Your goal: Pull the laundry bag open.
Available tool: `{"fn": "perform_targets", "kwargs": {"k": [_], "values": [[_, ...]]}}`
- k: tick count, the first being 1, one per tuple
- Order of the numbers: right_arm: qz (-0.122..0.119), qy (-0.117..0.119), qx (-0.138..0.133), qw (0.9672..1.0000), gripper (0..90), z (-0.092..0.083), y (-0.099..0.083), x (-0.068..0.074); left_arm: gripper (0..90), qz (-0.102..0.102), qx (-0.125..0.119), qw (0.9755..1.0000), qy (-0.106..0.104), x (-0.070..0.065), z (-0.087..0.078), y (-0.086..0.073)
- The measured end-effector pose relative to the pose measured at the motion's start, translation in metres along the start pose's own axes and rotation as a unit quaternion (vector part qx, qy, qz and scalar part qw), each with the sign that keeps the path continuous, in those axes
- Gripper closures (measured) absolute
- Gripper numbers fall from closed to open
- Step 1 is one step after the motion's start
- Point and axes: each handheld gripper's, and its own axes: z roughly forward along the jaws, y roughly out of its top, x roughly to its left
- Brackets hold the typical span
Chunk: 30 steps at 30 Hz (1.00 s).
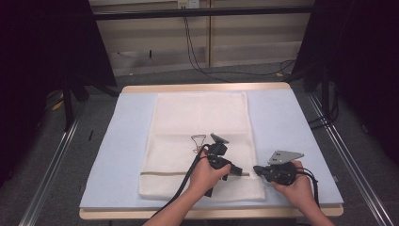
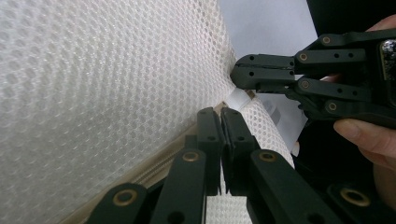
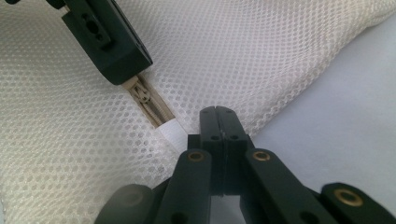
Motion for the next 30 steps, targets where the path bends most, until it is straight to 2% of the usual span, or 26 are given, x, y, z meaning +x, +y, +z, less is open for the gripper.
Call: {"fn": "perform_targets", "kwargs": {"k": [1, 9, 13, 16, 25, 30], "values": [[0.001, -0.001, 0.0, 1.0, 90.0, 0.0, 0.0, 0.0, 87.4, 0.004, 0.002, 1.0, 0.002, 0.001, -0.001, 0.0], [-0.003, -0.002, 0.0, 1.0, 90.0, 0.0, 0.0, 0.0, 87.4, 0.002, 0.002, 1.0, 0.006, 0.008, -0.013, -0.001], [-0.001, 0.0, 0.0, 1.0, 90.0, 0.0, 0.0, 0.0, 87.4, -0.01, -0.005, 0.9999, 0.007, 0.012, -0.02, -0.003], [-0.001, -0.002, 0.001, 1.0, 90.0, 0.0, 0.0, 0.0, 87.4, -0.006, -0.004, 1.0, 0.006, 0.016, -0.025, -0.004], [0.0, 0.001, 0.001, 1.0, 90.0, 0.0, 0.001, -0.001, 87.4, -0.02, -0.01, 0.9997, 0.009, 0.026, -0.042, -0.009], [0.002, 0.002, 0.003, 1.0, 90.0, 0.0, 0.001, -0.001, 87.4, -0.016, -0.011, 0.9997, 0.013, 0.029, -0.049, -0.012]]}}
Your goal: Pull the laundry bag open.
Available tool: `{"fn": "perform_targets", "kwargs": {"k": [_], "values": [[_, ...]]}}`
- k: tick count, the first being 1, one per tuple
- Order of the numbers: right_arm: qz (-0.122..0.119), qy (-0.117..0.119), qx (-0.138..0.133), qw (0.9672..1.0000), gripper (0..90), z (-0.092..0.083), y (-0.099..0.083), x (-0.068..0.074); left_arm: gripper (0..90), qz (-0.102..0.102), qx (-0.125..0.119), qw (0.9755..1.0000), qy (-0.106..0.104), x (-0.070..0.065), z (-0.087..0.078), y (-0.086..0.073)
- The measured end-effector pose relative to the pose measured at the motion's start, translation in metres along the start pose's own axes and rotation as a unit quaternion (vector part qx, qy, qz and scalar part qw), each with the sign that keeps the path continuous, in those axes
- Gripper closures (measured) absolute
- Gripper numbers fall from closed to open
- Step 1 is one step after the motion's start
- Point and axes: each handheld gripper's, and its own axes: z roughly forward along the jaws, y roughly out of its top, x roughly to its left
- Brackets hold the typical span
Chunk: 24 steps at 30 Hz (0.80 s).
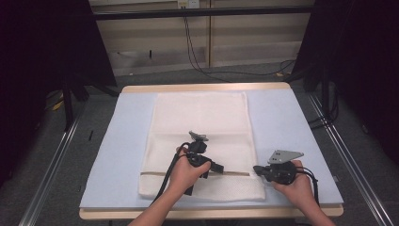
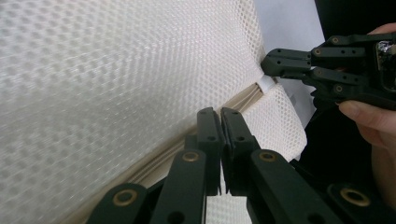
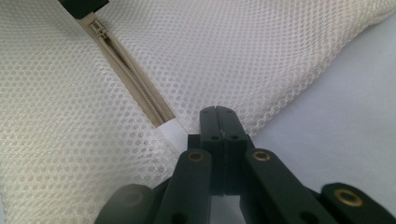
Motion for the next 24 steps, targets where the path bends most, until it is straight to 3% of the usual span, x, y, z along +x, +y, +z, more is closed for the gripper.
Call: {"fn": "perform_targets", "kwargs": {"k": [12, 17, 24], "values": [[0.002, 0.002, 0.004, 1.0, 90.0, 0.0, 0.001, 0.0, 87.3, -0.018, -0.015, 0.9997, 0.005, 0.017, -0.025, -0.01], [-0.002, -0.004, 0.007, 1.0, 90.0, 0.0, 0.001, 0.001, 87.3, -0.018, -0.02, 0.9996, 0.003, 0.024, -0.04, -0.014], [0.001, -0.003, 0.003, 1.0, 90.0, 0.0, 0.0, 0.001, 87.3, -0.013, -0.026, 0.9995, 0.016, 0.034, -0.056, -0.019]]}}
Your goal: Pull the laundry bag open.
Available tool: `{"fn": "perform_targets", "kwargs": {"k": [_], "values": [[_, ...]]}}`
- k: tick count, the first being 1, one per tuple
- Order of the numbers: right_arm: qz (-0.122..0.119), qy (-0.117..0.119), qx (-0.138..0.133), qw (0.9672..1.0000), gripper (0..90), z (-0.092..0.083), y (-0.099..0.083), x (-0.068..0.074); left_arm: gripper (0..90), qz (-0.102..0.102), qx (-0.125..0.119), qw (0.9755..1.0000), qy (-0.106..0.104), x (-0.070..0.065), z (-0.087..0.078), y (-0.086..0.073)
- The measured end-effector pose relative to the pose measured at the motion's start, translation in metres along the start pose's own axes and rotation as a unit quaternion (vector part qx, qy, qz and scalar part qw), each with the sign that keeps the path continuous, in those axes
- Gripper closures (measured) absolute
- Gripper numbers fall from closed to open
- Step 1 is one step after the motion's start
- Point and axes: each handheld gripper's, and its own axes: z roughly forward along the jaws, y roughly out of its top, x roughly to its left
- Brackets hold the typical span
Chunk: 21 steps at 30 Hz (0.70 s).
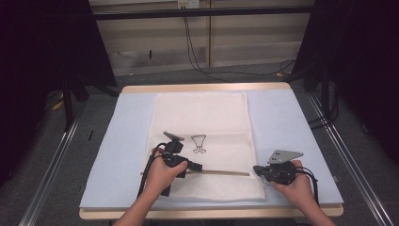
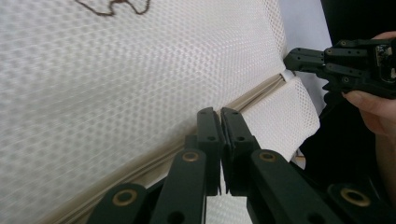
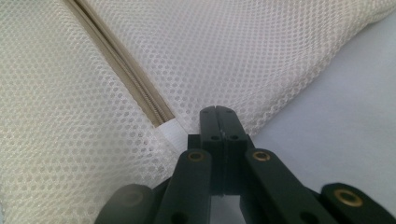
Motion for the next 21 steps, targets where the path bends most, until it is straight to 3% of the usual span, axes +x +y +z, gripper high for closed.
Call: {"fn": "perform_targets", "kwargs": {"k": [7, 8, 11, 13, 21], "values": [[0.002, 0.0, 0.0, 1.0, 90.0, 0.0, 0.0, 0.0, 87.3, -0.018, -0.007, 0.9998, 0.001, 0.018, -0.023, -0.008], [0.003, 0.0, 0.0, 1.0, 90.0, 0.0, 0.0, 0.0, 87.4, -0.012, -0.006, 0.9998, 0.011, 0.021, -0.026, -0.009], [0.003, 0.001, -0.001, 1.0, 90.0, 0.0, 0.0, 0.0, 87.4, -0.02, -0.013, 0.9997, 0.005, 0.029, -0.038, -0.013], [0.004, 0.001, -0.002, 1.0, 90.0, 0.0, 0.0, 0.0, 87.4, -0.012, -0.012, 0.9998, 0.013, 0.035, -0.046, -0.016], [0.004, 0.0, -0.001, 1.0, 90.0, 0.0, 0.0, 0.0, 87.3, -0.044, -0.035, 0.9984, 0.008, 0.061, -0.079, -0.031]]}}
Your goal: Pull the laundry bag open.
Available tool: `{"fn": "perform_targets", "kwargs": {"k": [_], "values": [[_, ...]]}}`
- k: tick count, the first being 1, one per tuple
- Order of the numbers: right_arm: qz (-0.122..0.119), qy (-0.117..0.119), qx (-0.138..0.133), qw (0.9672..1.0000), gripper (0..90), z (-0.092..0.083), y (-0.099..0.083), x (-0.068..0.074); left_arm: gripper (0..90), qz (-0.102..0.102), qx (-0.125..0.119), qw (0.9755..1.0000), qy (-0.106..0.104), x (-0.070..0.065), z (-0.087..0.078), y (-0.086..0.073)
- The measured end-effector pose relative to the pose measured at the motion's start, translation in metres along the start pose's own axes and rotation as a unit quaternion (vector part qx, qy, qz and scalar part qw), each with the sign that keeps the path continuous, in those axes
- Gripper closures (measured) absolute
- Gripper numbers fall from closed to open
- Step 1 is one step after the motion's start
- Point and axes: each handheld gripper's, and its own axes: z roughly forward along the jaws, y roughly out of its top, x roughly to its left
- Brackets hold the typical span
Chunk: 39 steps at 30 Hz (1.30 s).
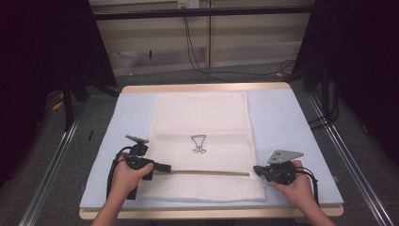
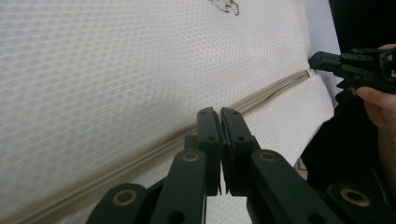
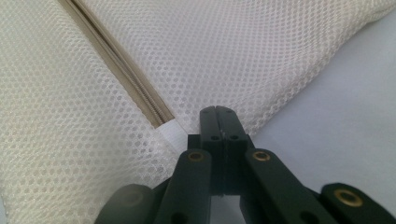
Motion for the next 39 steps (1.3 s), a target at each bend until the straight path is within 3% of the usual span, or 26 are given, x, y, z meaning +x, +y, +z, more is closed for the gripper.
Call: {"fn": "perform_targets", "kwargs": {"k": [8, 10, 11, 12, 13, 15, 17, 19, 23, 24, 26, 27, 29, 31, 33, 36, 37, 38, 39], "values": [[-0.001, 0.001, 0.0, 1.0, 90.0, 0.0, 0.0, 0.0, 86.8, -0.031, -0.025, 0.9992, 0.003, 0.031, -0.032, -0.011], [-0.001, 0.001, -0.001, 1.0, 90.0, 0.0, 0.0, 0.0, 87.0, -0.026, -0.029, 0.9992, 0.001, 0.036, -0.037, -0.012], [-0.001, 0.001, -0.001, 1.0, 90.0, 0.0, 0.0, 0.0, 90.0, -0.019, -0.026, 0.9991, 0.028, 0.037, -0.04, -0.013], [-0.002, 0.0, -0.001, 1.0, 90.0, 0.0, 0.0, 0.0, 90.0, -0.015, -0.028, 0.9965, 0.077, 0.039, -0.044, -0.014], [-0.001, 0.001, 0.0, 1.0, 90.0, 0.0, 0.0, 0.0, 90.0, -0.022, -0.03, 0.9952, 0.091, 0.045, -0.049, -0.015], [0.0, 0.001, 0.0, 1.0, 90.0, 0.0, 0.0, 0.0, 90.0, -0.045, -0.049, 0.9965, 0.051, 0.058, -0.061, -0.019], [-0.001, 0.001, -0.001, 1.0, 90.0, 0.0, 0.0, 0.0, 90.0, -0.046, -0.055, 0.9954, 0.063, 0.062, -0.069, -0.023], [-0.001, 0.001, -0.001, 1.0, 90.0, 0.0, 0.0, 0.0, 90.0, -0.046, -0.064, 0.9958, 0.047, 0.061, -0.071, -0.024], [-0.004, -0.001, -0.001, 1.0, 90.0, 0.0, 0.0, 0.0, 90.0, -0.034, -0.068, 0.9965, 0.034, 0.052, -0.066, -0.022], [-0.006, -0.003, 0.0, 1.0, 90.0, 0.0, 0.0, 0.0, 90.0, -0.039, -0.069, 0.9965, 0.026, 0.048, -0.064, -0.021], [-0.006, -0.003, -0.003, 1.0, 90.0, 0.0, 0.0, 0.0, 78.0, -0.043, -0.077, 0.996, 0.015, 0.042, -0.06, -0.021], [-0.004, -0.003, -0.002, 1.0, 90.0, 0.0, -0.001, 0.0, 75.4, -0.04, -0.065, 0.9971, 0.007, 0.04, -0.057, -0.021], [-0.004, -0.004, -0.002, 1.0, 90.0, 0.0, -0.001, 0.001, 70.7, -0.039, -0.064, 0.9972, 0.002, 0.035, -0.047, -0.02], [-0.003, -0.004, -0.003, 1.0, 90.0, 0.0, -0.001, 0.001, 70.8, -0.043, -0.038, 0.9983, 0.013, 0.033, -0.034, -0.016], [-0.004, -0.004, -0.003, 1.0, 90.0, 0.0, -0.001, 0.001, 69.9, -0.05, -0.014, 0.9986, 0.009, 0.033, -0.021, -0.012], [-0.006, -0.003, -0.004, 1.0, 90.0, 0.0, -0.001, 0.001, 72.5, -0.057, -0.007, 0.998, 0.026, 0.031, -0.012, -0.007], [-0.004, -0.002, -0.004, 1.0, 90.0, 0.0, -0.001, 0.001, 78.4, -0.06, -0.007, 0.9976, 0.035, 0.03, -0.011, -0.006], [-0.004, -0.003, -0.003, 1.0, 90.0, 0.0, -0.001, 0.001, 82.2, -0.051, -0.003, 0.998, 0.039, 0.03, -0.011, -0.006], [-0.005, -0.002, -0.003, 1.0, 90.0, 0.0, -0.001, 0.001, 82.1, -0.06, -0.002, 0.9977, 0.031, 0.03, -0.01, -0.006]]}}
